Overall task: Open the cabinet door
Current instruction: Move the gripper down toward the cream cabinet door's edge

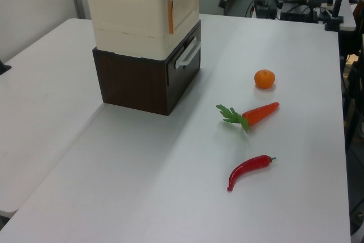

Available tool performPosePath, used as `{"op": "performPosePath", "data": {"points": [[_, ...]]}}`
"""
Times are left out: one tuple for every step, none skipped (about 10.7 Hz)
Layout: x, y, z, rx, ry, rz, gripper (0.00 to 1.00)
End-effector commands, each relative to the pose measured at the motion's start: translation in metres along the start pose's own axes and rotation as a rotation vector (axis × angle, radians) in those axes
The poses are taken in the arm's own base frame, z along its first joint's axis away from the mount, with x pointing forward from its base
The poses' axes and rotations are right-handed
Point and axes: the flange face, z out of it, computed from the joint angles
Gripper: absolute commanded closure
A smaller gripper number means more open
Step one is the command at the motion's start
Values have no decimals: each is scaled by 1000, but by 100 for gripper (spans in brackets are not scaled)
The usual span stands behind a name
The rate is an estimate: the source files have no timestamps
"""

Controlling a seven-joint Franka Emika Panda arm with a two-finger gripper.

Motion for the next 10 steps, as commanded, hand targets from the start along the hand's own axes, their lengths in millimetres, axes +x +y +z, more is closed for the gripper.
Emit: {"op": "performPosePath", "data": {"points": [[38, -39, 17, 39, 169, 40, 0], [43, -53, 23, 51, 213, 24, 0], [48, -59, 33, 55, 245, 20, 0], [53, -70, 42, 64, 281, 6, 0], [53, -82, 44, 72, 302, -13, 0], [53, -88, 50, 64, 300, -29, 7], [53, -91, 50, 43, 304, -49, 18], [52, -92, 50, 36, 304, -56, 26], [53, -91, 49, 34, 306, -56, 36], [52, -92, 47, 35, 309, -57, 49]]}}
